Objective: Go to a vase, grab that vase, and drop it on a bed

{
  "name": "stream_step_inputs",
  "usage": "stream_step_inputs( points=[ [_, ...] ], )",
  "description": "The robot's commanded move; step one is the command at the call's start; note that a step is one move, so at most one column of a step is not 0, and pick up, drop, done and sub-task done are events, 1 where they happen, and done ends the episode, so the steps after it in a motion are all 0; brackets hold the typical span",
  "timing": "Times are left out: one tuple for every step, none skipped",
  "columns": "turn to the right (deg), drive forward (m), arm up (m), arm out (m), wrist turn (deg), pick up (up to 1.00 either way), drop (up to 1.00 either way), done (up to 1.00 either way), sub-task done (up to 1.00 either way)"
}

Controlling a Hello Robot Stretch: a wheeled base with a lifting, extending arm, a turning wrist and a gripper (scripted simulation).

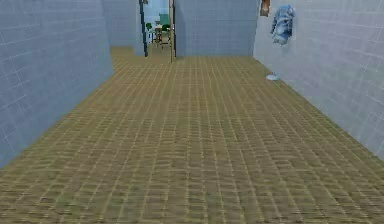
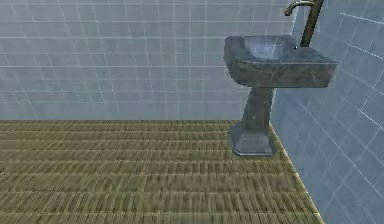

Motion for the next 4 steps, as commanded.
stream_step_inputs(
  points=[
    [-9.0,0.0,0.0,0.0,0.0,0.0,0.0,0.0,0.0],
    [0.0,1.0,0.0,0.0,0.0,0.0,0.0,0.0,0.0],
    [0.0,1.0,0.0,0.0,0.0,0.0,0.0,0.0,0.0],
    [0.0,1.0,0.0,0.0,0.0,0.0,0.0,0.0,0.0]
  ],
)
